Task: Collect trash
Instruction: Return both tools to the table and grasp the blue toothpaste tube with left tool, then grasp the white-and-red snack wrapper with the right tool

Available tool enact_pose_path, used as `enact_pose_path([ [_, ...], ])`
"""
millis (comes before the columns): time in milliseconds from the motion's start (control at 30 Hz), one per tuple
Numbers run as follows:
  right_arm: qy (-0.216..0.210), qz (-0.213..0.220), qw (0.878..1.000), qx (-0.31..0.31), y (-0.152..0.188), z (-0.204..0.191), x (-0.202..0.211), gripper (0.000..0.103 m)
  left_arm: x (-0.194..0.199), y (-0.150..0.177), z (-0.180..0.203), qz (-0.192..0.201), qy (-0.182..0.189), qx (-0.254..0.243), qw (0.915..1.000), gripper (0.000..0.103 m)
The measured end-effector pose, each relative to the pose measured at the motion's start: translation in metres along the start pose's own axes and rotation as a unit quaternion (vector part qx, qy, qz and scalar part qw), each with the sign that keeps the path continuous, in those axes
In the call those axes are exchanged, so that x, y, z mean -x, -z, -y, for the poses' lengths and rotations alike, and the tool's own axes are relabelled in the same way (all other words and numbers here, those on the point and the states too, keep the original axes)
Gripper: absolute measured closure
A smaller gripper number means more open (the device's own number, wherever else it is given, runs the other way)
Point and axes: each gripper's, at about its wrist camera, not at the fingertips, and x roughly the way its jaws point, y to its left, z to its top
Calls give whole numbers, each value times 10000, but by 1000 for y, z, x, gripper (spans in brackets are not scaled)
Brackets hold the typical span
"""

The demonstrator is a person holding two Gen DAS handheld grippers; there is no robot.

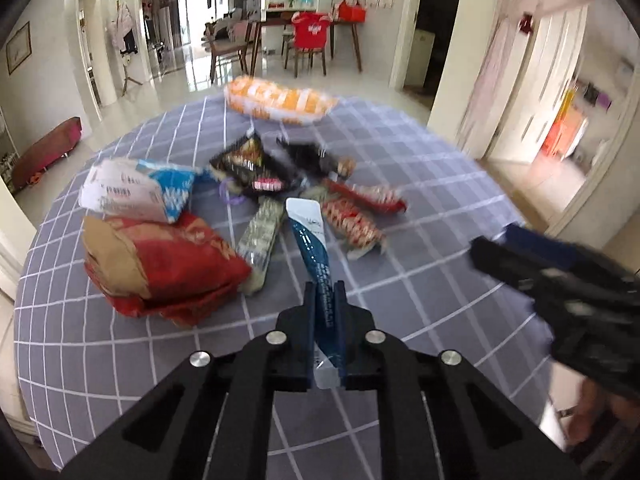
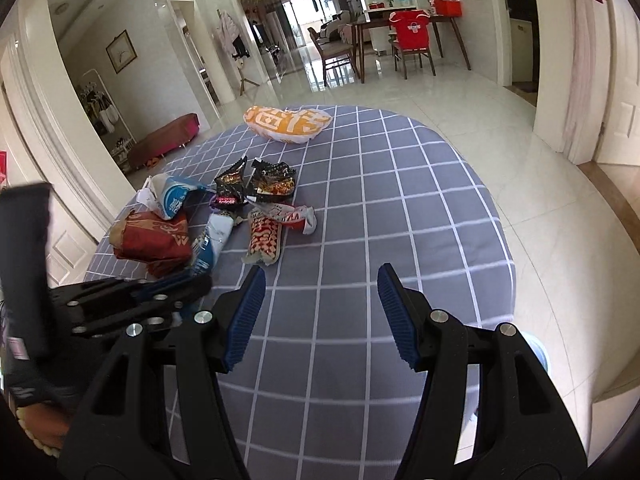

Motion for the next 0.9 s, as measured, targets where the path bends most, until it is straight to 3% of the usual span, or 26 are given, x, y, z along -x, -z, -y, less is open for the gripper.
enact_pose_path([
  [133,51,-85,9999,117,-13,-5,-17,45,20,-14,-7,352,231,188,9989,95],
  [433,217,-509,9970,542,-38,-21,-70,46,23,-37,-18,534,-69,298,9981,95],
  [567,167,-650,9953,704,-43,-25,-86,57,17,-42,-23,496,-103,322,9982,95],
  [667,182,-699,9933,899,-46,-29,-92,72,14,-44,-22,485,-107,292,9983,95],
  [900,6,-571,9941,926,-41,-23,-80,79,13,-45,-15,491,-81,291,9983,95],
])
